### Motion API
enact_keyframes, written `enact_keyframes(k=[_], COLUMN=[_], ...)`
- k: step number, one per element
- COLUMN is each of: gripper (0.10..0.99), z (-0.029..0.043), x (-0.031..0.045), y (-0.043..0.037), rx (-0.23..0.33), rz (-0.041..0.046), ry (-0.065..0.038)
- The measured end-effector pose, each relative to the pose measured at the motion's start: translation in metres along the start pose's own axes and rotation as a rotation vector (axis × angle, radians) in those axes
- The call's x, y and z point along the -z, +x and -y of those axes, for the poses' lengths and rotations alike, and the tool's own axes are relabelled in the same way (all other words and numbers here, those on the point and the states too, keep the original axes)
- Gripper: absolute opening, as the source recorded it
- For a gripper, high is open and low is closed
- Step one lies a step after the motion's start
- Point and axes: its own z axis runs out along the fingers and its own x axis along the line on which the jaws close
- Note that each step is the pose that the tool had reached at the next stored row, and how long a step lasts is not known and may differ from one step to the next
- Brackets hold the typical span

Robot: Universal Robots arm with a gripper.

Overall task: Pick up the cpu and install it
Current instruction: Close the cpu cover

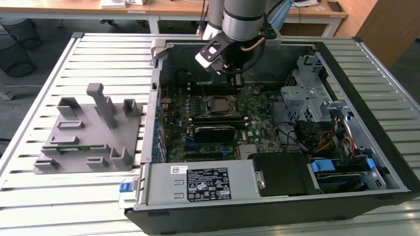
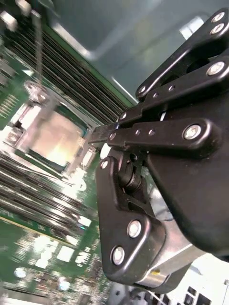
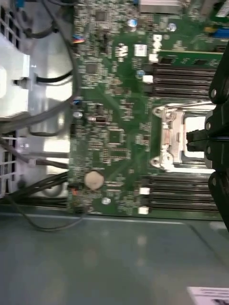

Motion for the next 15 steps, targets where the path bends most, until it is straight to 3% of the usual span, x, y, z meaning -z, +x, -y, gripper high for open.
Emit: enact_keyframes(k=[5, 12, 15], gripper=[0.106, 0.106, 0.106], z=[0.0193, 0.023, 0.0286], x=[-0.0032, -0.0056, -0.0096], y=[0.0004, -0.0052, -0.0055], rx=[0.0, 0.0, 0.0], rz=[0.0001, 0.0, 0.0001], ry=[0.0, 0.0, 0.0])
